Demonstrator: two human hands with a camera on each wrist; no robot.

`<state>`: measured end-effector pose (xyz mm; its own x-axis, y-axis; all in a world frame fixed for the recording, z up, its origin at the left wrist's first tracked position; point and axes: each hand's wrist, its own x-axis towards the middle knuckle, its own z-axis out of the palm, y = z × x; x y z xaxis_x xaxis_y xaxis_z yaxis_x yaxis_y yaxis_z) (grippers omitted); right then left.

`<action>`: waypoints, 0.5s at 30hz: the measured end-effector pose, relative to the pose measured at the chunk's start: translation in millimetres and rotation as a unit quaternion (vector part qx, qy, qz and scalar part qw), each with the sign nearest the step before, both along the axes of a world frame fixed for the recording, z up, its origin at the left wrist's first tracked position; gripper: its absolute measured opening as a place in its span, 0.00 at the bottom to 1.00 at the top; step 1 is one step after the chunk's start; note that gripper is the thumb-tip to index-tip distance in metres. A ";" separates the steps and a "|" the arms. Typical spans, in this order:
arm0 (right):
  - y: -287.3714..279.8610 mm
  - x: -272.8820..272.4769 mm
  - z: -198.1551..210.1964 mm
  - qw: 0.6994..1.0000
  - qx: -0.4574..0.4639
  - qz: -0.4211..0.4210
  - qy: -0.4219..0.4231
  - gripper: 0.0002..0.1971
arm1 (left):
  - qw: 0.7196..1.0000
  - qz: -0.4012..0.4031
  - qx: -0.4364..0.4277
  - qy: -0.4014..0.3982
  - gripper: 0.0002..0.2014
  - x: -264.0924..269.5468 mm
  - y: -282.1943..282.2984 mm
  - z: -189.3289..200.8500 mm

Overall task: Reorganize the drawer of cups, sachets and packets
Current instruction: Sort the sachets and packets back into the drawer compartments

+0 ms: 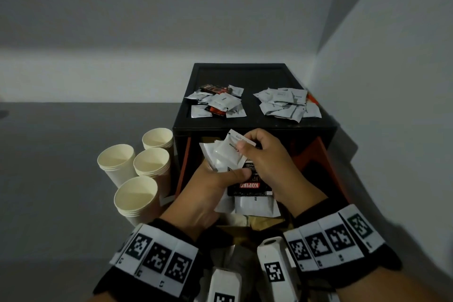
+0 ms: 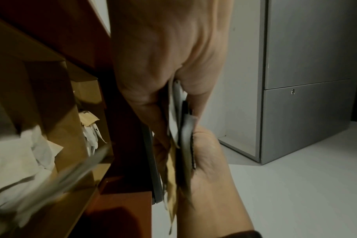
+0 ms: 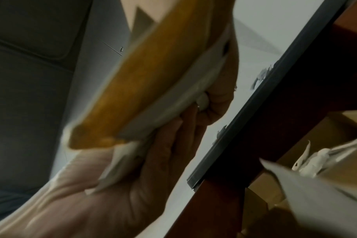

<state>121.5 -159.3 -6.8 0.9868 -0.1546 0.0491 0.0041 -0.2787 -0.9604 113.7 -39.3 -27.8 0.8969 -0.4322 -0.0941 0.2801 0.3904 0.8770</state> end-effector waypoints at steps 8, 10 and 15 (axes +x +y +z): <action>-5.1 -2.0 3.6 0.993 0.115 0.014 0.022 0.09 | 0.999 0.012 0.033 -0.015 0.18 -0.9 5.8 5.8; -10.2 -3.1 6.5 0.991 0.130 0.016 0.015 0.08 | 0.999 0.019 0.023 -0.012 0.17 -0.6 8.0 8.6; -21.6 -4.3 10.5 0.992 0.122 0.018 0.003 0.06 | 1.000 0.019 0.002 0.002 0.17 3.6 14.6 13.7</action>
<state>117.2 -180.9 3.7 0.9919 -0.1264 0.0080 0.0033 -0.0375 -0.9993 117.3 -24.7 -14.1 0.9124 -0.3971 -0.0989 0.2682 0.3975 0.8776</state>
